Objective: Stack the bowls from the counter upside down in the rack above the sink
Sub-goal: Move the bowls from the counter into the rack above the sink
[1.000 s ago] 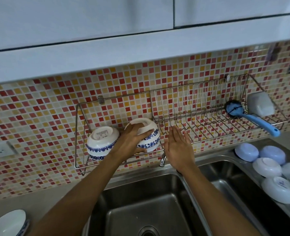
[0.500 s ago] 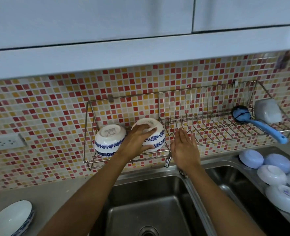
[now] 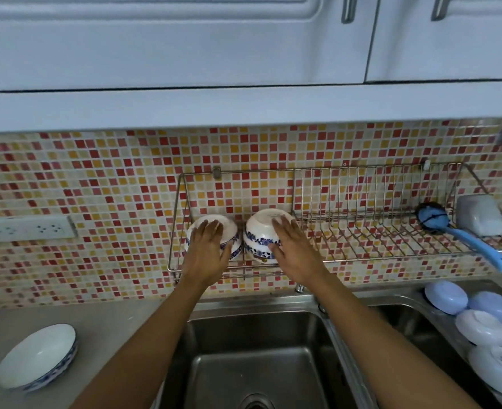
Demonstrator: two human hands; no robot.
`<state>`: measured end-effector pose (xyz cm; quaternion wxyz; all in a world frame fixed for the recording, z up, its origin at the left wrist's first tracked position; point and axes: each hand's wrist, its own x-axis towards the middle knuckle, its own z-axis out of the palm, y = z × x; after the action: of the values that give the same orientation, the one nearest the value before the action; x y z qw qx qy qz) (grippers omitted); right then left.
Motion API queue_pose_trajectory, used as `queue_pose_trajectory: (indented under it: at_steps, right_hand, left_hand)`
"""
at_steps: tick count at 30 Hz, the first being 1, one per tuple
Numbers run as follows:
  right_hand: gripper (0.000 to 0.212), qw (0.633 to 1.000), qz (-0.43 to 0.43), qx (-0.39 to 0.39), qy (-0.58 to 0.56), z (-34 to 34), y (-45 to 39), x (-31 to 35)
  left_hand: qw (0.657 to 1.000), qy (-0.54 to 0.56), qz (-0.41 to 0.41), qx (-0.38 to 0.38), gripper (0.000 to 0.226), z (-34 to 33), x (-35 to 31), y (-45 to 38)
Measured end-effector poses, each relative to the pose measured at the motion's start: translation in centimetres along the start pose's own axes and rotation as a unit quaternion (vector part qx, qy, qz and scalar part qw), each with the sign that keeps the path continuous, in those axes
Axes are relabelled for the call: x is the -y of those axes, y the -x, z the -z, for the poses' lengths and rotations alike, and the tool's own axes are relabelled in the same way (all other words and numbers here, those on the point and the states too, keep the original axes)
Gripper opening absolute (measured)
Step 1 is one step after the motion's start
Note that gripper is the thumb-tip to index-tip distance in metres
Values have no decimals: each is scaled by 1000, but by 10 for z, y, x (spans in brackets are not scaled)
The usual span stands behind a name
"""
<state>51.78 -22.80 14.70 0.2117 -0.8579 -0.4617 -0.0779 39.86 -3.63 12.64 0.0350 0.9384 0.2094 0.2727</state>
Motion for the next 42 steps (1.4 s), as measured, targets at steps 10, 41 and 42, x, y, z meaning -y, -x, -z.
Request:
queue_pose_trajectory:
  at_steps: [10, 41, 42]
  right_hand:
    - [58, 994, -24, -58, 87, -39, 2, 2]
    - [74, 925, -159, 183, -292, -311, 23, 380]
    - [74, 916, -185, 184, -304, -317, 19, 386]
  left_hand:
    - [999, -19, 24, 28, 69, -5, 2, 18]
    - [899, 165, 406, 31, 72, 42, 352, 284]
    - [891, 177, 418, 30, 72, 39, 361, 286]
